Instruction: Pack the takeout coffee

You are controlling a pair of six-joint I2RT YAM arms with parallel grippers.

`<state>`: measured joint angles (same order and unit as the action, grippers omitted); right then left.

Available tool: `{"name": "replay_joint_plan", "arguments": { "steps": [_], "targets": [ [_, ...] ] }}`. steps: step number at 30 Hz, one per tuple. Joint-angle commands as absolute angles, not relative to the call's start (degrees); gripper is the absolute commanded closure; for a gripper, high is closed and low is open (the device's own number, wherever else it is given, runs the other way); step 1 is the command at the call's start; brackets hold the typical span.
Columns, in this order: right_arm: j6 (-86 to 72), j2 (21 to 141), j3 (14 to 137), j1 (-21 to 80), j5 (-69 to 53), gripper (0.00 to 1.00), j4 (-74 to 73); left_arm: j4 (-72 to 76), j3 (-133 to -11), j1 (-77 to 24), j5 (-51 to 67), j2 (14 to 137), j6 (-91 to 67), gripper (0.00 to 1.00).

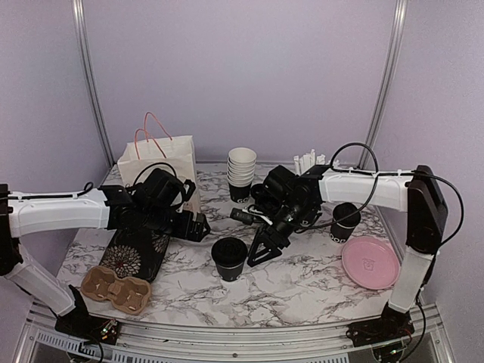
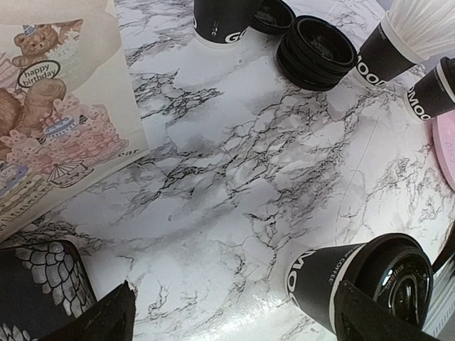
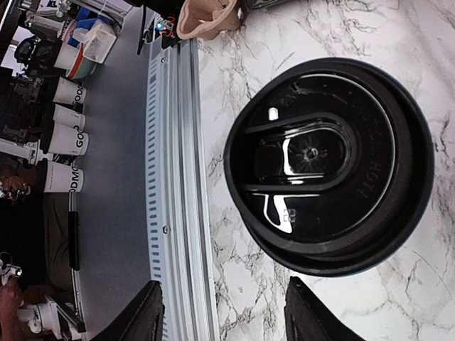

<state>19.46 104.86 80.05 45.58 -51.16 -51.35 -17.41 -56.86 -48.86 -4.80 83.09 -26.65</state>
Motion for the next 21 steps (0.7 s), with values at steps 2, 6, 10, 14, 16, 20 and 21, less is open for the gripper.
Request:
{"name": "replay_joint_plan", "arguments": {
  "steps": [2, 6, 10, 14, 16, 20, 21],
  "targets": [
    [21.79, 101.92, 81.16, 45.06, -52.42, 0.44, -54.21, -15.04, -56.71, -48.96, 3.00, 80.85, -26.02, 0.05],
    [19.07, 98.17, 78.22, 40.67, -50.29, 0.43, -51.06, -14.88, -57.45, -49.53, 10.08, 81.99, -26.11, 0.08],
    [13.88, 96.53, 74.76, 36.55, -45.67, 0.51, -46.29, -14.68, -58.74, -51.25, 12.62, 84.32, -26.28, 0.09],
    [11.79, 99.68, 73.39, 35.89, -49.18, 0.58, -44.84, -14.51, -60.45, -52.40, 12.83, 87.84, -26.50, 0.11],
    [11.43, 101.96, 74.08, 35.94, -53.18, 0.59, -45.01, -14.50, -61.00, -52.68, 13.02, 89.41, -26.76, 0.13],
    [11.62, 105.51, 75.94, 36.28, -58.28, 0.56, -45.76, -14.43, -61.11, -52.82, 13.29, 91.14, -26.67, 0.18],
    [11.75, 106.22, 76.21, 36.56, -59.37, 0.55, -45.94, -14.38, -61.01, -52.82, 13.43, 91.38, -26.64, 0.19]
  ]
}}
